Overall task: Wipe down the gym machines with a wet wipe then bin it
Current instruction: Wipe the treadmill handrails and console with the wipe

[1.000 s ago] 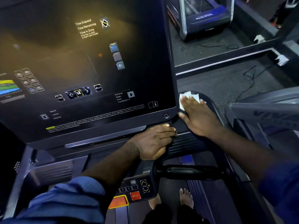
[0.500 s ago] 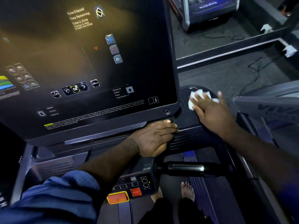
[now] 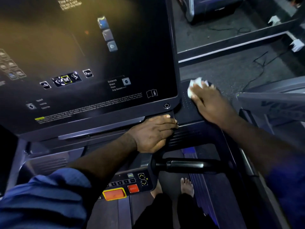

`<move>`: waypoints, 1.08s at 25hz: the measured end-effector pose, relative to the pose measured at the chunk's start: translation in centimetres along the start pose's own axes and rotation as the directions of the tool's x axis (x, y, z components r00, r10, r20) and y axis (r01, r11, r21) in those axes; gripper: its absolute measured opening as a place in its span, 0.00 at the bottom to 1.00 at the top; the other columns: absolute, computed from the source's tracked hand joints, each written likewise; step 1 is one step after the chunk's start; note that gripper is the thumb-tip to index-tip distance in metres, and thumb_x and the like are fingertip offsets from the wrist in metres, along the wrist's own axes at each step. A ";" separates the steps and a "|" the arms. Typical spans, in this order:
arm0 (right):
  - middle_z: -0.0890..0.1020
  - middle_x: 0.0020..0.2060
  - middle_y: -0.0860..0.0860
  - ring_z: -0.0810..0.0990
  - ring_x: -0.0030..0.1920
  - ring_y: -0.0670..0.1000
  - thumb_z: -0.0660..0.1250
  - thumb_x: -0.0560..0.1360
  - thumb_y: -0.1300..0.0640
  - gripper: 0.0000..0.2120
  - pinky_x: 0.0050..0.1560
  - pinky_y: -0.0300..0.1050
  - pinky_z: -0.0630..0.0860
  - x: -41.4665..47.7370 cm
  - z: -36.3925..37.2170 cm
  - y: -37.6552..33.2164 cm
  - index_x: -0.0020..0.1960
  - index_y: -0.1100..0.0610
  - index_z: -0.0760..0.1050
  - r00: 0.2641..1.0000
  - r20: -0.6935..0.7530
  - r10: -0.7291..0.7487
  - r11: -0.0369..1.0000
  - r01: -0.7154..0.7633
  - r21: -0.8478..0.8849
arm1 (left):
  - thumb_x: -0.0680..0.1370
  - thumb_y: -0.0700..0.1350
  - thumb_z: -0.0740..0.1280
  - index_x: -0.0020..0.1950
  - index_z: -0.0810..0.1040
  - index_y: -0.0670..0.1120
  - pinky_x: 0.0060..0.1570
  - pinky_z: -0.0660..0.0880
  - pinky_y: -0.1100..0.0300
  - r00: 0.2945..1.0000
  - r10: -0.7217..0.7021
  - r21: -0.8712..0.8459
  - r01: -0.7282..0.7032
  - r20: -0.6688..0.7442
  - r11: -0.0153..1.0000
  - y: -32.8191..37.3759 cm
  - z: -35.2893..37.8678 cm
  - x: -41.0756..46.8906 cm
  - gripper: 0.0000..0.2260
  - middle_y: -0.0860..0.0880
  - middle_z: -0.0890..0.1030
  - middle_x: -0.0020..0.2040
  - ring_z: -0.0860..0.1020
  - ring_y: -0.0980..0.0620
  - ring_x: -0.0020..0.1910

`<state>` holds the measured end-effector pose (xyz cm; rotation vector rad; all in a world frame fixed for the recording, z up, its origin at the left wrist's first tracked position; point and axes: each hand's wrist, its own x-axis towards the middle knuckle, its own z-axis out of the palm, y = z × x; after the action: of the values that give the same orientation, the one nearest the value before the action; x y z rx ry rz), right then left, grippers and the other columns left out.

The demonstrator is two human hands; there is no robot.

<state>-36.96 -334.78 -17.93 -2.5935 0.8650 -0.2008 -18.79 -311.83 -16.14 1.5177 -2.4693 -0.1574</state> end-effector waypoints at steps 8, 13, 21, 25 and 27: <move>0.46 0.85 0.53 0.43 0.84 0.52 0.45 0.76 0.20 0.53 0.83 0.57 0.49 -11.1 -0.5 -0.9 0.85 0.56 0.40 0.985 0.141 0.102 0.986 -0.082 -0.144 | 0.84 0.51 0.62 0.64 0.82 0.40 0.80 0.58 0.51 0.998 -0.057 0.095 0.056 0.012 0.994 0.9 -0.4 0.4 0.18 0.46 0.80 0.69 0.71 0.46 0.75; 0.40 0.84 0.51 0.39 0.84 0.51 0.42 0.70 0.15 0.58 0.83 0.58 0.49 -5.8 -1.4 0.4 0.84 0.54 0.35 0.979 0.142 0.144 0.989 -0.140 -0.043 | 0.80 0.72 0.55 0.68 0.79 0.47 0.78 0.60 0.46 0.955 -0.245 0.152 0.220 0.169 0.964 3.2 -0.7 1.2 0.34 0.47 0.75 0.74 0.65 0.46 0.78; 0.39 0.84 0.49 0.39 0.84 0.54 0.44 0.68 0.14 0.59 0.81 0.55 0.44 -9.1 -1.3 0.0 0.85 0.53 0.38 0.978 0.140 0.154 0.987 -0.145 -0.069 | 0.70 0.82 0.56 0.54 0.82 0.48 0.54 0.68 0.51 0.933 -0.154 0.209 0.087 0.326 0.974 4.5 -0.8 3.4 0.40 0.50 0.80 0.52 0.72 0.48 0.52; 0.40 0.85 0.51 0.39 0.84 0.56 0.45 0.70 0.15 0.59 0.83 0.54 0.48 -19.6 -0.4 -1.1 0.85 0.55 0.39 0.975 0.114 0.189 0.978 -0.176 -0.114 | 0.68 0.81 0.59 0.52 0.79 0.51 0.52 0.76 0.52 0.860 -0.169 0.148 0.111 0.481 0.983 6.3 -0.1 4.6 0.36 0.51 0.82 0.47 0.78 0.47 0.49; 0.38 0.84 0.50 0.38 0.84 0.55 0.46 0.72 0.17 0.56 0.83 0.59 0.51 -19.5 -0.3 -0.7 0.85 0.54 0.38 0.976 0.098 0.195 0.980 -0.190 -0.066 | 0.69 0.79 0.62 0.51 0.78 0.52 0.45 0.77 0.53 0.816 -0.218 0.160 0.155 0.535 0.975 7.4 0.3 5.4 0.31 0.52 0.81 0.44 0.80 0.46 0.44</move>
<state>-52.25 -322.63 -17.54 -2.5246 1.0898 0.0133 -27.59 -313.31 -14.09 1.9956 -2.7754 -0.5823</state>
